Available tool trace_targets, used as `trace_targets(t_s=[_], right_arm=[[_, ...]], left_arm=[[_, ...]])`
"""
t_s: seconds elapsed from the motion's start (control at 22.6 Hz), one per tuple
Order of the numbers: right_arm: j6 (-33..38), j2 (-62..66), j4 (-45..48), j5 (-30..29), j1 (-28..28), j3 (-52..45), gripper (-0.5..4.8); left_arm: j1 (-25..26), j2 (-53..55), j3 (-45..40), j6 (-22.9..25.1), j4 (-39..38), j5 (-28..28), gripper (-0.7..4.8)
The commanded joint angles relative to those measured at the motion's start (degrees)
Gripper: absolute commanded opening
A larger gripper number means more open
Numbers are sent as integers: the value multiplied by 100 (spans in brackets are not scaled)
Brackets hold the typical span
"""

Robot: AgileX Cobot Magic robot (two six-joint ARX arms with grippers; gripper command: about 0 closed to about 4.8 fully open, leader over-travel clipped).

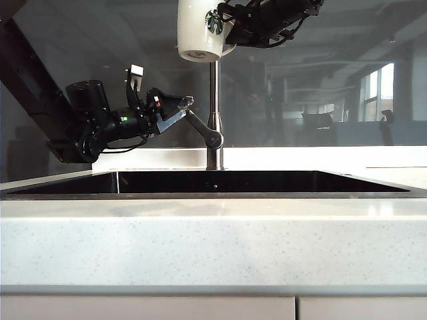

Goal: Pick up the mug next to the sink, go to the faucet to get some water, pour the water into the sink, and finally put the mug back to its place.

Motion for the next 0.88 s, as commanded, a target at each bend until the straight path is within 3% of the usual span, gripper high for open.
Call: trace_targets(t_s=[0.04,0.4,0.66,0.88], right_arm=[[107,-107,358,-94,15,77,-3],[105,-107,361,-92,15,77,-3],[103,-107,417,-90,15,77,-3],[105,-107,492,-92,15,77,-3]], left_arm=[[17,-33,24,404,-542,-317,399],[341,-39,20,13,-402,240,399],[501,-37,22,37,-302,-59,399],[339,-33,72,280,-575,-203,399]])
